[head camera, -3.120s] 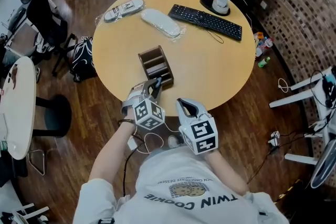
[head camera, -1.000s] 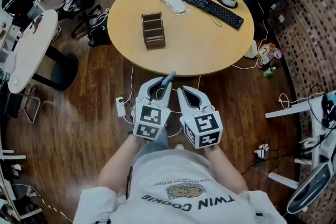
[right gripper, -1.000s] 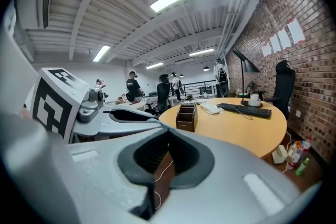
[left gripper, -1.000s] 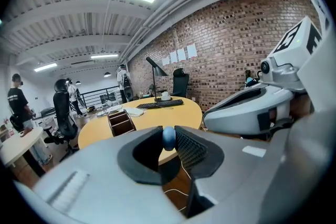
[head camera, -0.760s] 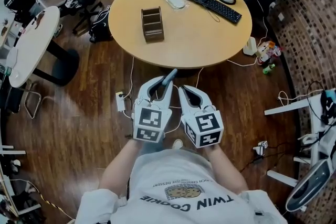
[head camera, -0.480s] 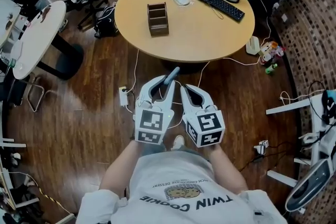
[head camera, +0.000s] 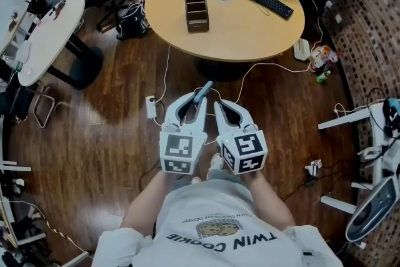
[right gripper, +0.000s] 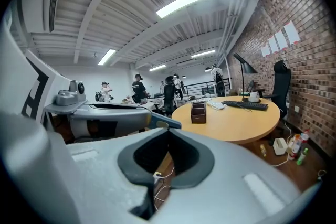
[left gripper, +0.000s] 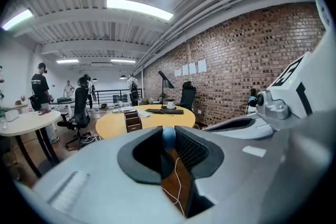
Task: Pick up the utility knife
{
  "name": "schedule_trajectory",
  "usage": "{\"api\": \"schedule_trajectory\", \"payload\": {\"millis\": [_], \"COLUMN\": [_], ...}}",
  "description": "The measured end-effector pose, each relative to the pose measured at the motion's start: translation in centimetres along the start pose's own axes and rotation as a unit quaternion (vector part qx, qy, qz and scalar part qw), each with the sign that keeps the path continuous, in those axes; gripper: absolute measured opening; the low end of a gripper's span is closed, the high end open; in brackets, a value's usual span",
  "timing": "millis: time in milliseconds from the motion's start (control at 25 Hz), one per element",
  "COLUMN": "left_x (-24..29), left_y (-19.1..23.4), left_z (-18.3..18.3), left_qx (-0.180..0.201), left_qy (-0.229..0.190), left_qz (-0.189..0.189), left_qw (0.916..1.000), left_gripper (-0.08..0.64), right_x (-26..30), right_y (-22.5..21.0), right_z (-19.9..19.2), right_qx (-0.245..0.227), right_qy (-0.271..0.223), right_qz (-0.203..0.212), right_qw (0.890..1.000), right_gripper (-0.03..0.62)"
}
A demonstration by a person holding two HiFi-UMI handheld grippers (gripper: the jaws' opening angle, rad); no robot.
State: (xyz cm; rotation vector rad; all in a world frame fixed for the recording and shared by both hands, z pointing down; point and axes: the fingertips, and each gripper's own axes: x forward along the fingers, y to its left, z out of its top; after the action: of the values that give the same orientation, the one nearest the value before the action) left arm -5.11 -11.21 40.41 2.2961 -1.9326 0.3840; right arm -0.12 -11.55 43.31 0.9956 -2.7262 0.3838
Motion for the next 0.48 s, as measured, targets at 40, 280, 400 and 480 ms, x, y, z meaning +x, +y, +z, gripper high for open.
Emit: {"api": "schedule_trajectory", "payload": {"millis": [40, 280, 400, 480], "left_x": [-0.8, -6.1, -8.6, -10.0], "left_y": [0.0, 0.0, 0.2, 0.1], "left_z": [-0.2, -1.5, -2.0, -2.5], "left_qx": [-0.003, -0.016, -0.02, -0.022], "left_qy": [-0.001, -0.006, -0.012, -0.014], "left_qz": [0.0, -0.001, 0.001, -0.001], "left_qw": [1.0, 0.9999, 0.9997, 0.9997], "left_gripper": [0.077, 0.077, 0.077, 0.077], "right_x": [-0.4, -2.7, -3.7, -4.4], "right_y": [0.7, 5.1, 7.2, 8.4], "right_z": [-0.2, -1.2, -1.8, -2.3], "right_qx": [-0.001, -0.006, -0.007, -0.012], "right_qy": [0.001, 0.002, 0.003, 0.005], "right_qz": [-0.001, -0.008, -0.01, -0.014], "right_qw": [1.0, 1.0, 1.0, 1.0], "right_gripper": [0.002, 0.002, 0.002, 0.002]}}
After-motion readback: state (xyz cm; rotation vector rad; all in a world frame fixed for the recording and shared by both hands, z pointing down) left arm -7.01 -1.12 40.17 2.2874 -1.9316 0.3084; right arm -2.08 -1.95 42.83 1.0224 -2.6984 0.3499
